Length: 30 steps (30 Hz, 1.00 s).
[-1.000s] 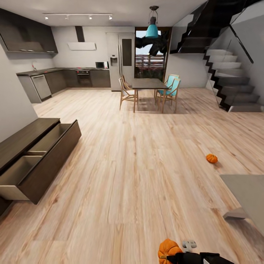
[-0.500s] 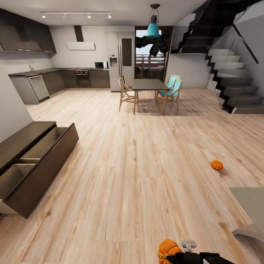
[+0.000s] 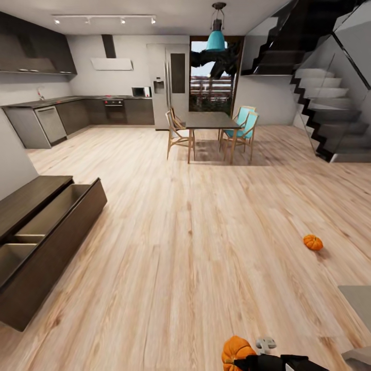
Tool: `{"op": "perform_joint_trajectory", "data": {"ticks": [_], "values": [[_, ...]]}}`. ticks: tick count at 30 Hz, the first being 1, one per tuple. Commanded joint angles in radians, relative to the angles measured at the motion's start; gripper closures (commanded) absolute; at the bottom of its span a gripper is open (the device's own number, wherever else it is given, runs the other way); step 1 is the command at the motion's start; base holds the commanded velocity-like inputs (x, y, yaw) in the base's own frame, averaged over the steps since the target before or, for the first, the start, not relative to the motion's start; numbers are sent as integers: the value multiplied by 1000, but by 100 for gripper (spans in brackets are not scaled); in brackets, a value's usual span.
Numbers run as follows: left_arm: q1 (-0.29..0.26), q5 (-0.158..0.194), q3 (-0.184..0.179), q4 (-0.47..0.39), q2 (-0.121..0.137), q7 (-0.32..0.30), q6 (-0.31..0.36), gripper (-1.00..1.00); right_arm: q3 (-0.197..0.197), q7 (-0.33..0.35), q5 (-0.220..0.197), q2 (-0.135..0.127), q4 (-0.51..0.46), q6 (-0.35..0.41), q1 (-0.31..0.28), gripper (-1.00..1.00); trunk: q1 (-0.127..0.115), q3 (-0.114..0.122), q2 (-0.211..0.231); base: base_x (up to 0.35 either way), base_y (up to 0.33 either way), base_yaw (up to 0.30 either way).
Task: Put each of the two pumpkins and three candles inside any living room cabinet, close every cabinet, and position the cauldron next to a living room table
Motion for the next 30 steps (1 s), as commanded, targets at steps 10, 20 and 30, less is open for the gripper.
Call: {"op": "perform_joint_trajectory", "data": {"ticks": [10, 20, 30], "values": [[0, 0, 0, 0, 0, 0, 0, -100, -3, 0, -1, 1, 0, 0, 0, 100, 0, 0, 0, 337, 0, 0], [0, 0, 0, 0, 0, 0, 0, -100, -3, -1, -1, 1, 0, -1, 0, 100, 0, 0, 0, 337, 0, 0], [0, 0, 0, 0, 0, 0, 0, -100, -3, -1, -1, 1, 0, -1, 0, 100, 0, 0, 0, 337, 0, 0]]}}
